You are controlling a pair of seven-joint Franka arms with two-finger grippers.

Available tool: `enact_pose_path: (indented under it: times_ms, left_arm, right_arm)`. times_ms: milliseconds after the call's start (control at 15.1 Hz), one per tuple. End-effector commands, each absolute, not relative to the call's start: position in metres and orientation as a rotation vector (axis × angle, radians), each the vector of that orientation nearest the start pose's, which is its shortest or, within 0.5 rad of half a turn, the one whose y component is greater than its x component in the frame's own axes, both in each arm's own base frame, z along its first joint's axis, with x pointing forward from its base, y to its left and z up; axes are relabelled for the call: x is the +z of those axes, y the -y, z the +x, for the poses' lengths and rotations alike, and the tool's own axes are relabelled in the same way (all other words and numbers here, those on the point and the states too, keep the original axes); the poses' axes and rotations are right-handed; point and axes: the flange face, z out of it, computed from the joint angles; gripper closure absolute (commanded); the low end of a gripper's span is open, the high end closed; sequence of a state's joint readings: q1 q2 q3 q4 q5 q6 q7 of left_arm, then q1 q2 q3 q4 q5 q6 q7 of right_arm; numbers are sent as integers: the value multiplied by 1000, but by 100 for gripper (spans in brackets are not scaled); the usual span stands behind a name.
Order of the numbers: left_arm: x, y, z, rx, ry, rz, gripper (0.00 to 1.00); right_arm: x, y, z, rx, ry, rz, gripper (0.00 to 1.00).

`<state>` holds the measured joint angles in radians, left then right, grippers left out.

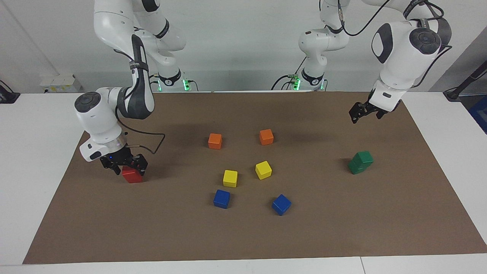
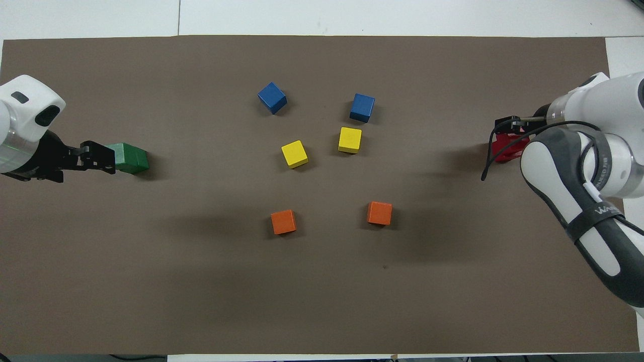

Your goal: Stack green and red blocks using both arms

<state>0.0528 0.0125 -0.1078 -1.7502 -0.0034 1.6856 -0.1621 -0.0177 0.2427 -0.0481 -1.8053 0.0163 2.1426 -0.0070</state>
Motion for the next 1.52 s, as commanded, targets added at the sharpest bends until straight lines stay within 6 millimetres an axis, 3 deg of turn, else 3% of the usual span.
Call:
enact_pose_path:
  times_ms: [0,265,530,663,796,1061,1260,1459]
  left_arm:
    - [548,47,563,154,126,-3133,0]
    - [552,47,559,160,113,-3117,0]
    - [557,44,550,203,121,-3112,0]
    - [564,47,542,215,109,-3109,0]
    - [567,48,548,175,112,-3115,0]
    - [567,46,549,174,116,-3113,0]
    - [592,41,551,130,129,-3121,0]
    - [589,43,550,118,122,-3122,0]
  right_arm:
    - [486,20,628,-39,-27,-3148,0]
    - [559,-3,581,63,43,-3153,0]
    - [591,-5,552,106,46,-3147,0]
    - [595,-6,541,173,48,-3143,0]
    - [596,-1,535,198,29,-3141,0]
    - [591,4,539,160,13,-3146,0]
    - [586,5,541,56,12,-3159,0]
    - [587,4,545,12,-24,-3169,0]
